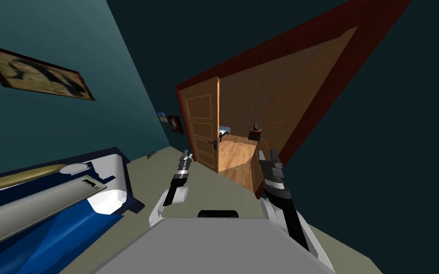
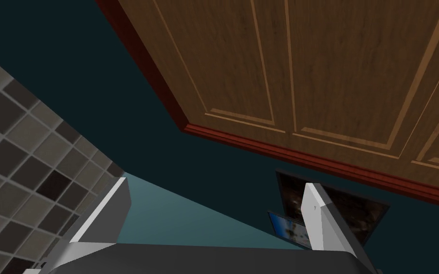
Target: Push the door open
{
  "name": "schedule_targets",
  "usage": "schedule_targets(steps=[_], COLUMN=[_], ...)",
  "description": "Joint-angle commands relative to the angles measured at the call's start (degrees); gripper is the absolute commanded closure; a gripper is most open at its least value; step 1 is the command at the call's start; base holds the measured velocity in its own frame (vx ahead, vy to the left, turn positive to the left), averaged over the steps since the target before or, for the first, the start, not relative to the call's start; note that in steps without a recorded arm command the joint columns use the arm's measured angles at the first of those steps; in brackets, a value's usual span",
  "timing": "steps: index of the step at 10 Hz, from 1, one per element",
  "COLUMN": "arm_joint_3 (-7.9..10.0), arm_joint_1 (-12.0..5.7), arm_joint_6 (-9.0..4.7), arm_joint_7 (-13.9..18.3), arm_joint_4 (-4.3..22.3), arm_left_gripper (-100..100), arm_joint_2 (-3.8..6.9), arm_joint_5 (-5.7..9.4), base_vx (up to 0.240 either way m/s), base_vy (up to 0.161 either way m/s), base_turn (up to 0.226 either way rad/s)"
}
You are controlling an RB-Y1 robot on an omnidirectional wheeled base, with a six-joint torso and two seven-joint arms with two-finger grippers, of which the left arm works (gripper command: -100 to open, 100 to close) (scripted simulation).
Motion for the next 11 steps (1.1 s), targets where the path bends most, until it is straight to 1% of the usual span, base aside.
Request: schedule_targets(steps=[1,2,3,4,5,6,7,8,9,10,11], arm_joint_3=[-0.18,-0.21,-0.21,-0.25,-0.25,-0.29,-0.29,-0.33,-0.33,-0.37,-0.37], arm_joint_1=[-1.89,-3.75,-3.75,-5.67,-5.67,-7.59,-7.59,-9.54,-9.54,-11.52,-11.52], arm_joint_6=[0.09,0.06,0.06,0.04,0.04,0.01,0.01,-0.01,-0.01,-0.04,-0.04], arm_joint_7=[0.0,0.0,0.0,0.1,0.1,0.2,0.2,0.2,0.2,0.3,0.3], arm_joint_4=[2.9,4.6,6.3,8.3,9.3,11.2,12.4,14.2,15.6,18.1,18.7], arm_left_gripper=[-100,-100,-100,-100,-100,-100,-100,-100,-100,-100,-100], arm_joint_2=[0.16,0.36,0.36,0.54,0.54,0.72,0.72,0.86,0.86,0.98,0.98], arm_joint_5=[-0.19,-0.3,-0.3,-0.42,-0.42,-0.54,-0.54,-0.66,-0.66,-0.78,-0.78], base_vx=[0.065,0.082,0.054,0.044,0.039,0.044,0.035,0.042,0.039,0.044,0.036], base_vy=[0.055,0.072,0.075,0.089,0.062,0.053,0.041,0.047,0.046,0.059,0.053], base_turn=[-0.076,-0.139,-0.04,-0.062,-0.045,-0.078,-0.048,-0.072,-0.044,-0.083,-0.054])
